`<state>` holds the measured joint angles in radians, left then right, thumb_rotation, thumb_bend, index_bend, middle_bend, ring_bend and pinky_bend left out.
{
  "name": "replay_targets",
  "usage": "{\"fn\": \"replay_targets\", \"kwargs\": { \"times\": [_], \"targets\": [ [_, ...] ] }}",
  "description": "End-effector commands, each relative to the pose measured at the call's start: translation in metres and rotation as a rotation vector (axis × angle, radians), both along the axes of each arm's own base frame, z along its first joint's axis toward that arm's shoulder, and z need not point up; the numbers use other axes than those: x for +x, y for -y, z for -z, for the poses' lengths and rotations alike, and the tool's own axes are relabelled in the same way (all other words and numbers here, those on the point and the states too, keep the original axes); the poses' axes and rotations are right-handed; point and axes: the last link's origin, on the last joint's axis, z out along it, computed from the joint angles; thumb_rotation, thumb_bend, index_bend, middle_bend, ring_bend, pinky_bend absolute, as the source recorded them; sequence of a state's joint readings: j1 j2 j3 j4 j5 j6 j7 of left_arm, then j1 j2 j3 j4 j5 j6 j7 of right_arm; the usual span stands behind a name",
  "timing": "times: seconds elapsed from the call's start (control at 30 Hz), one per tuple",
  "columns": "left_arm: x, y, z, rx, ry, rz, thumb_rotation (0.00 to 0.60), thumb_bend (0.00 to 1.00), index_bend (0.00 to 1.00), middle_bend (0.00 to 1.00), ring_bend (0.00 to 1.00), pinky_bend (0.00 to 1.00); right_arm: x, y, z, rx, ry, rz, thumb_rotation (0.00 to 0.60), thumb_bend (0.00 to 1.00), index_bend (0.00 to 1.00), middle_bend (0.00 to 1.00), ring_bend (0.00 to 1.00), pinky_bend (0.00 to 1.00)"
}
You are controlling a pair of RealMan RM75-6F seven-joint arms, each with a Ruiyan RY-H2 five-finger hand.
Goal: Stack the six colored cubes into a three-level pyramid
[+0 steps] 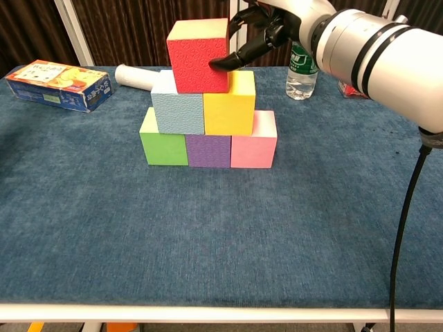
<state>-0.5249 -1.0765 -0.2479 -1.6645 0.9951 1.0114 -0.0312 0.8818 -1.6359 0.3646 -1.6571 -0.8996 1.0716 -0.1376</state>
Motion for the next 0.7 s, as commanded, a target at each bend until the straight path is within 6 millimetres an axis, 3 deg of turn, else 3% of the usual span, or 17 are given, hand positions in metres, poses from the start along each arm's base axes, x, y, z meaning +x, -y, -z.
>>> {"fn": "replay_targets", "kwargs": {
  "times": [0.03,0.2,0.3,0.43,0.7],
  "targets": [
    [0.0,0.0,0.0,0.0,0.0,0.0,0.6,0.26,0.14,0.1,0.01,0.03,-0.001,0.0,0.002,0.007,-0.004,0.002,0.6,0.12,0.1,0.4,0.06,0.0],
    [0.0,-0.001,0.0,0.002,0.002,-0.001,0.6,0.26,0.14,0.1,0.01,0.03,-0.001,0.0,0.002,0.021,-0.01,-0.003,0.6,0.12,0.06,0.33,0.05,0.0],
    [-0.004,0.002,0.0,0.005,0.002,-0.004,0.6,0.26,0.14,0.1,0.01,0.03,-0.001,-0.001,0.002,0.032,-0.014,-0.014,0.6,0.1,0.0,0.19,0.01,0.0],
    [-0.001,-0.001,0.0,0.005,0.001,0.002,0.6,0.26,0.14,0.1,0.01,0.03,-0.001,-0.002,0.0,0.04,-0.013,-0.026,0.6,0.08,0.0,0.03,0.0,0.0],
    [-0.001,-0.001,-0.002,0.01,-0.013,0.004,0.6,0.26,0.14,0.1,0.01,0.03,-0.003,-0.006,-0.017,0.014,0.001,-0.055,0.6,0.02,0.0,0.0,0.0,0.0]
  ]
}}
